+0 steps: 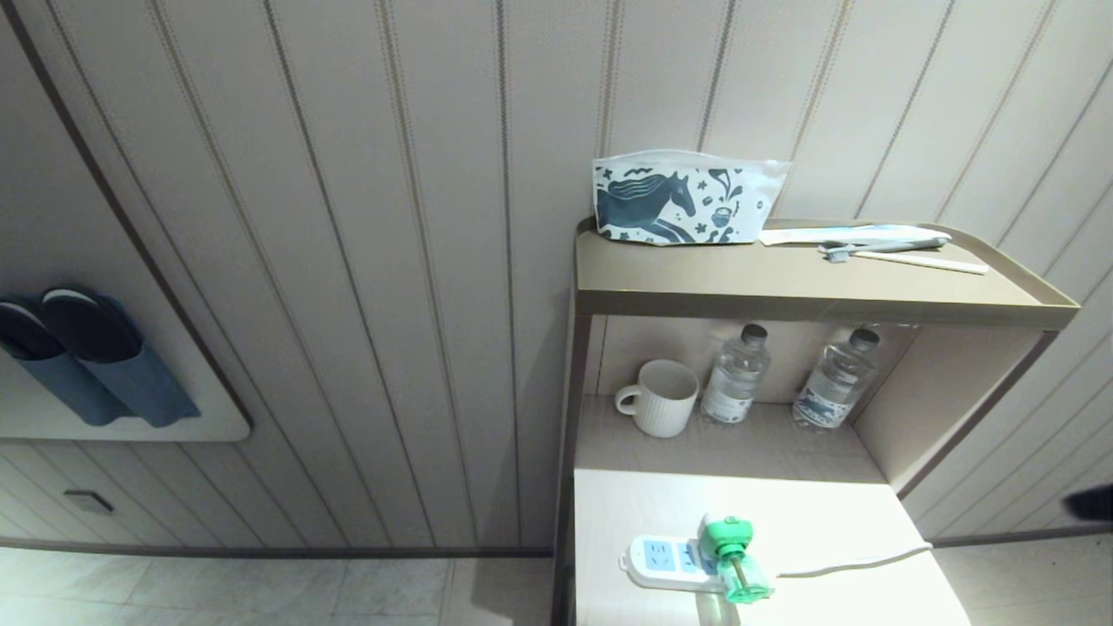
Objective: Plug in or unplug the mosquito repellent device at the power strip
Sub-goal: Hold the socket with your left hand and unplug it with your right hand
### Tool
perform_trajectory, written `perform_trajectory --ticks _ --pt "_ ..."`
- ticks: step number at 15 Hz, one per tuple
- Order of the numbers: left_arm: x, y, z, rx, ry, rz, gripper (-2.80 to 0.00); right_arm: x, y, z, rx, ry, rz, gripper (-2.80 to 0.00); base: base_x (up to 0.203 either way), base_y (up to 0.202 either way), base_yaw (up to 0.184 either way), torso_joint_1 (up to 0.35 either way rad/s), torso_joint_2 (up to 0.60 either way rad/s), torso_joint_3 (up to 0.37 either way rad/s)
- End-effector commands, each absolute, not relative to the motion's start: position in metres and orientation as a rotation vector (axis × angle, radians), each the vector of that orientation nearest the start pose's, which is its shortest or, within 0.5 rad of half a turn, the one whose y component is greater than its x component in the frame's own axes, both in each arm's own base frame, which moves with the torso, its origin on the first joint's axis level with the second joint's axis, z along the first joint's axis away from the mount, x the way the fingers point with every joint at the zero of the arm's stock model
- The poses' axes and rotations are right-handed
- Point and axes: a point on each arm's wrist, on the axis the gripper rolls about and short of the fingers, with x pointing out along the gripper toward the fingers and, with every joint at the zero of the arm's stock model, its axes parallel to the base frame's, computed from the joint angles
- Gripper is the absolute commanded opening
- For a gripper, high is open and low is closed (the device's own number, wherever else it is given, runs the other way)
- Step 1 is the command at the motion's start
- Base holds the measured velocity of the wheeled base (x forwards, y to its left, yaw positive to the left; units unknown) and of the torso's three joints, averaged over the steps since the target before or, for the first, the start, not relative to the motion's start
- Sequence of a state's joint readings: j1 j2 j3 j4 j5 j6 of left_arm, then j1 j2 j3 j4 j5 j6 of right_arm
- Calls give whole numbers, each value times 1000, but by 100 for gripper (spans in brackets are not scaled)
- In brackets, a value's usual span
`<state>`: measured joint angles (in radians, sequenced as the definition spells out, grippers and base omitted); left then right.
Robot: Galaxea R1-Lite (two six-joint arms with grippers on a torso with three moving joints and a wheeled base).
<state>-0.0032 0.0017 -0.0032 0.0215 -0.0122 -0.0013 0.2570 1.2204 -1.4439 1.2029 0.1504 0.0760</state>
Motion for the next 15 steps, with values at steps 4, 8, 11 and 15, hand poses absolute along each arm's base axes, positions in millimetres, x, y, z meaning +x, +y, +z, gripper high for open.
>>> perform_trajectory --ticks 4,8,11,15 --pt "-23 0 74 0 21 -15 -280 169 61 236 -45 1403 337 -280 0 0 0 0 0 0" --pt "-23 0 74 0 21 -15 -280 202 83 205 96 1305 237 -280 0 0 0 0 0 0" --pt "-23 0 74 0 21 -15 -280 214 98 183 65 1235 150 0 0 0 0 9 1 -1" --pt "-23 0 74 -2 21 -16 -280 225 109 159 57 1285 117 0 0 0 0 0 0 0"
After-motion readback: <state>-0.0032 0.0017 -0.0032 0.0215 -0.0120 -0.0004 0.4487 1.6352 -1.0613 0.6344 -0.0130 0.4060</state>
